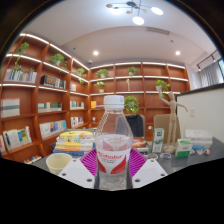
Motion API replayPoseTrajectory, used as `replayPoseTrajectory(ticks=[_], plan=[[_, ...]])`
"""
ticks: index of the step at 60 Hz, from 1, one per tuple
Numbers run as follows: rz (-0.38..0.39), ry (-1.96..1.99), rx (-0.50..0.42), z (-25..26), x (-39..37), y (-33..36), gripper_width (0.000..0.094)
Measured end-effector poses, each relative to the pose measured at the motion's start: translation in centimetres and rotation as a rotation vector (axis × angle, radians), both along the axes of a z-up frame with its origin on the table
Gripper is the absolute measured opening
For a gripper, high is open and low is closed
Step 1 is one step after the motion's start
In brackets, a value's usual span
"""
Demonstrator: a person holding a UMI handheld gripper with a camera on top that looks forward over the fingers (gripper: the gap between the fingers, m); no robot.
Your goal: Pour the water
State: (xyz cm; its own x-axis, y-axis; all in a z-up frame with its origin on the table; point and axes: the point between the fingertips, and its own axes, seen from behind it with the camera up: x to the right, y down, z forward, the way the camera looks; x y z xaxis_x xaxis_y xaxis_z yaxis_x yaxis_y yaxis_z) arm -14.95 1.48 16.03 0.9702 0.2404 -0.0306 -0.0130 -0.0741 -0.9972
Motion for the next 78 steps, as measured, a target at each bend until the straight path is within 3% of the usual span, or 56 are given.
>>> replayPoseTrajectory(ticks=[13, 26, 38, 43, 45, 78], plan=[[0.003, -0.029, -0.038, -5.6, 0.5, 0.7, 0.0414], [-0.024, -0.026, -0.007, -5.0, 0.6, 0.7, 0.0400], [-0.060, -0.063, -0.049, -5.7, 0.9, 0.3, 0.0581], [-0.074, -0.079, -0.073, -6.1, 0.9, -1.1, 0.0780], [-0.075, -0.080, -0.073, -6.1, 1.0, -1.8, 0.0814], [-0.233, 0.001, -0.055, -1.9, 5.9, -12.6, 0.0821]])
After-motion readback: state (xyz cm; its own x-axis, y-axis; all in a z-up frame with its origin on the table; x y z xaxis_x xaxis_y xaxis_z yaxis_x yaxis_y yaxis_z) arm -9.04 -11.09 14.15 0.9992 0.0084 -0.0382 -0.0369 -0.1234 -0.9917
